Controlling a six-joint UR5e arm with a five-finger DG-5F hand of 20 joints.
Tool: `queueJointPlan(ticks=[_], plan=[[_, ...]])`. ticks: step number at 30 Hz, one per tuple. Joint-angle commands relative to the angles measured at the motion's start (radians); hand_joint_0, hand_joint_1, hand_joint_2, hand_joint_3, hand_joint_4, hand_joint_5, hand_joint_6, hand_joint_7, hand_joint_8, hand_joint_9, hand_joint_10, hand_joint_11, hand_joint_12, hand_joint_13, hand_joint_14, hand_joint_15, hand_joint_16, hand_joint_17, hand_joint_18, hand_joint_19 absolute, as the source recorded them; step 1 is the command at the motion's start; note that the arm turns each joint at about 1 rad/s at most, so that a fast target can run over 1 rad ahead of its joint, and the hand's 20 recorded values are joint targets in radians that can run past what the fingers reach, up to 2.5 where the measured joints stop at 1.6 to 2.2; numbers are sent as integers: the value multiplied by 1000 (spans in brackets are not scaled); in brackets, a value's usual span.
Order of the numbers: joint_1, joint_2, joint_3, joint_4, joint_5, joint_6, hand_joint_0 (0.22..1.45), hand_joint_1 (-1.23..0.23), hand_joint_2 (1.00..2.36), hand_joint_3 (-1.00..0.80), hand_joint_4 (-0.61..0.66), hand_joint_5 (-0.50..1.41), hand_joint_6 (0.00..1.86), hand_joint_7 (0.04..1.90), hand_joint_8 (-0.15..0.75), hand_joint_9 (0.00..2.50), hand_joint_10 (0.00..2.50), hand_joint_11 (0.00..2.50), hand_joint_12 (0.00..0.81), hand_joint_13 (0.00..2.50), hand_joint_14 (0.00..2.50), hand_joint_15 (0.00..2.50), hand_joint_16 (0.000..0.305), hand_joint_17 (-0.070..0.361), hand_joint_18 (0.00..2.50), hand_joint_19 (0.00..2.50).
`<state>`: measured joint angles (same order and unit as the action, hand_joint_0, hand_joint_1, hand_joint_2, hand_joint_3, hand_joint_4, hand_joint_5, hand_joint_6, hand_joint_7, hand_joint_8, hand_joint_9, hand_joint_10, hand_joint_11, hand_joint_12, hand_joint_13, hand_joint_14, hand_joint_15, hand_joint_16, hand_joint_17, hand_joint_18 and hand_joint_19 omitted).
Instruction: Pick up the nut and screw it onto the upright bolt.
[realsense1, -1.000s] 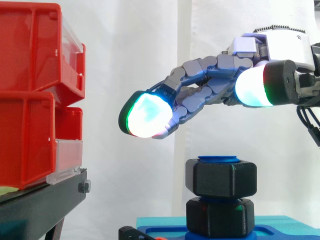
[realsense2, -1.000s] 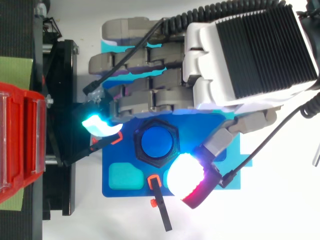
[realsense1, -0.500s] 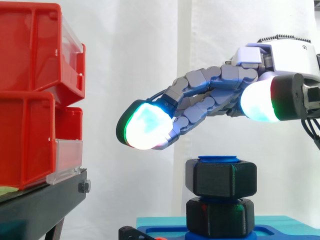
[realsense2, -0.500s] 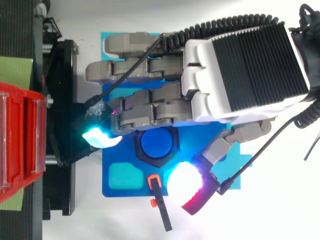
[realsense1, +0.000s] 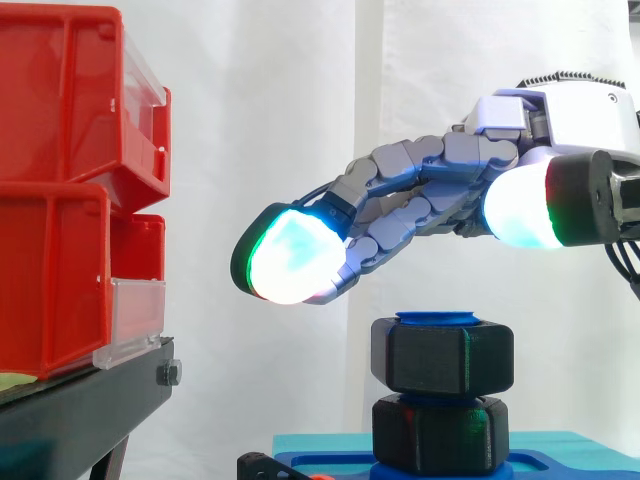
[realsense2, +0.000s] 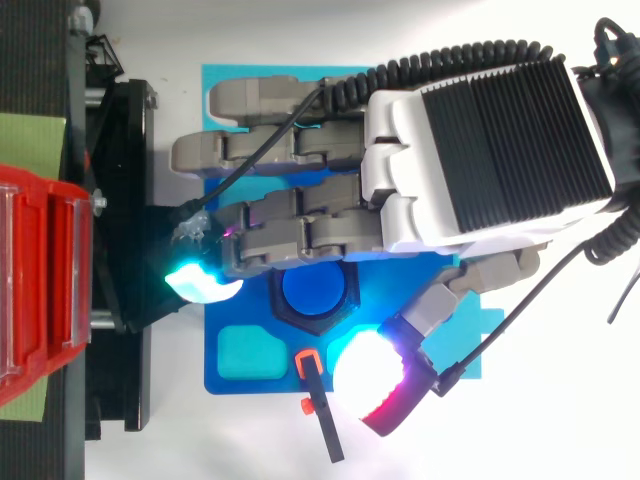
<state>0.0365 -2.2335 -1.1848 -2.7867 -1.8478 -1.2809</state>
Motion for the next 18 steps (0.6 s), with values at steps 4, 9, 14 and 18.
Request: queueJointPlan(ticks=[4, 9, 14, 18], plan=[[6, 0, 1, -2, 16, 0, 472, -357, 1000, -500, 135, -184, 501, 605, 190, 322, 0, 0, 304, 116, 0, 0, 34, 77, 0, 0], [10, 0, -16, 0, 24, 2, 473, -357, 1000, -500, 138, -183, 501, 614, 192, 324, 0, 0, 306, 123, 0, 0, 34, 78, 0, 0], [10, 0, -36, 21, 30, 2, 474, -357, 1000, -500, 145, -178, 501, 630, 198, 342, 0, 0, 309, 140, 0, 0, 35, 78, 0, 0], [10, 0, -36, 21, 30, 2, 474, -355, 1000, -500, 154, -174, 501, 646, 206, 361, 0, 0, 309, 165, 0, 0, 35, 78, 0, 0]])
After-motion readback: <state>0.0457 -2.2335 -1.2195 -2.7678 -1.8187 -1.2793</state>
